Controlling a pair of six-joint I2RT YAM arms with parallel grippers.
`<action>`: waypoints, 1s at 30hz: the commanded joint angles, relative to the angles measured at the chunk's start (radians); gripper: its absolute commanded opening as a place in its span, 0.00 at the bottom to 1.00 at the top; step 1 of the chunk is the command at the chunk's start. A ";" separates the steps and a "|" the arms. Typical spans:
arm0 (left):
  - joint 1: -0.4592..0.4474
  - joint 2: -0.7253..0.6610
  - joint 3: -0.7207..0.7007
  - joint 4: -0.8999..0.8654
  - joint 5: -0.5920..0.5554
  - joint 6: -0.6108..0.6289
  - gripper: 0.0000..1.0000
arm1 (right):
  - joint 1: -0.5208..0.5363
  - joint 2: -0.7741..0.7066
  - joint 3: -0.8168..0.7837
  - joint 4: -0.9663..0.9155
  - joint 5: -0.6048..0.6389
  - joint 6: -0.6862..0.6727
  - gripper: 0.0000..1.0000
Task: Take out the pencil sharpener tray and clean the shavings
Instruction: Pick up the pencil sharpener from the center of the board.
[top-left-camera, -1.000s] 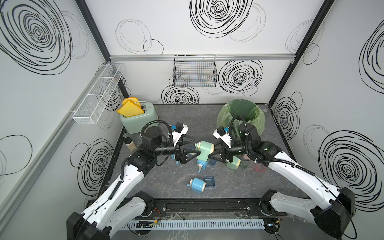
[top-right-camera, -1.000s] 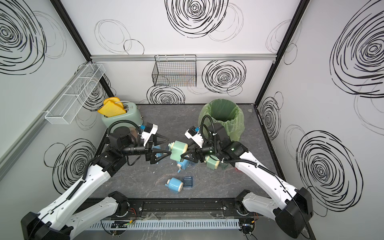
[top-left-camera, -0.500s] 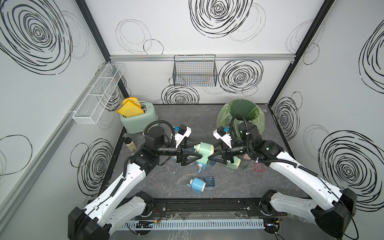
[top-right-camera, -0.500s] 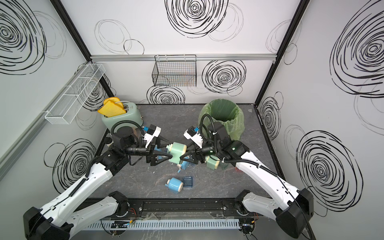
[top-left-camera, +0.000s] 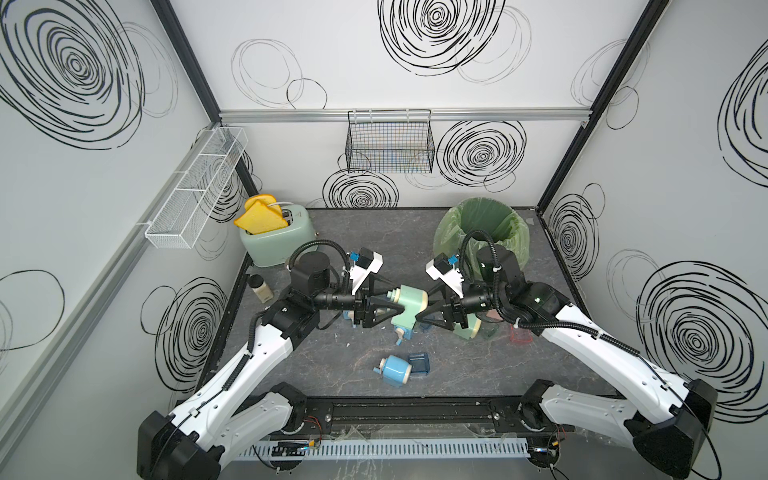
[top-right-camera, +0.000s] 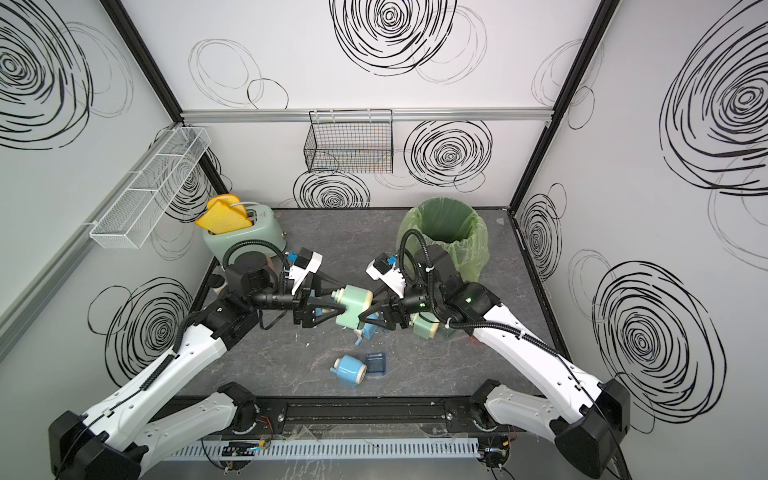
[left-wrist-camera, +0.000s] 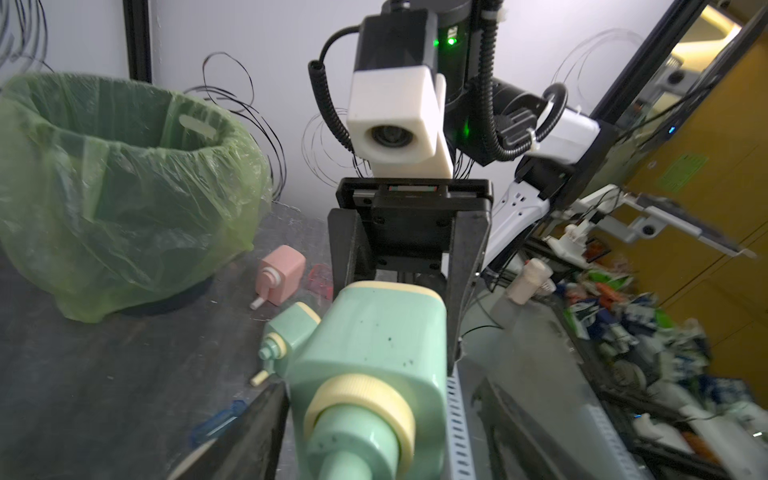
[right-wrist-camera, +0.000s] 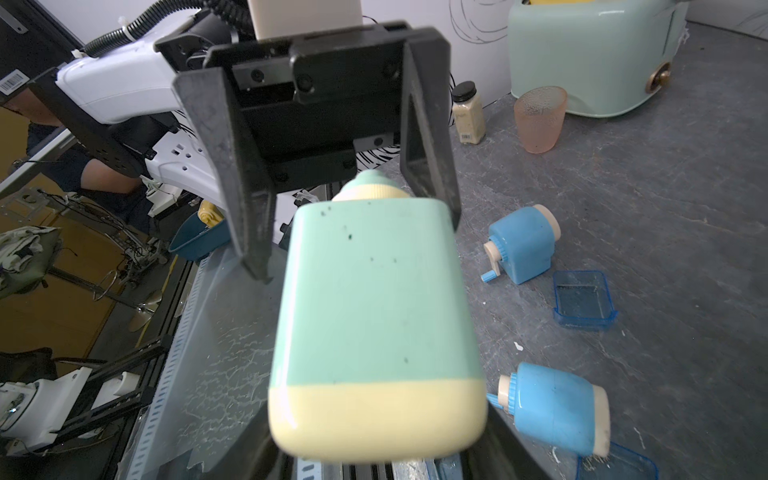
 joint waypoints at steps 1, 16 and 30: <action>-0.015 0.007 0.000 -0.010 -0.004 0.021 0.99 | 0.025 -0.037 0.051 0.071 -0.013 -0.023 0.30; 0.015 -0.012 -0.012 0.078 0.057 -0.048 0.72 | 0.030 -0.036 0.035 0.047 0.028 -0.051 0.30; 0.027 -0.025 -0.055 0.252 0.156 -0.166 0.23 | -0.016 -0.062 -0.044 0.168 -0.066 -0.020 0.63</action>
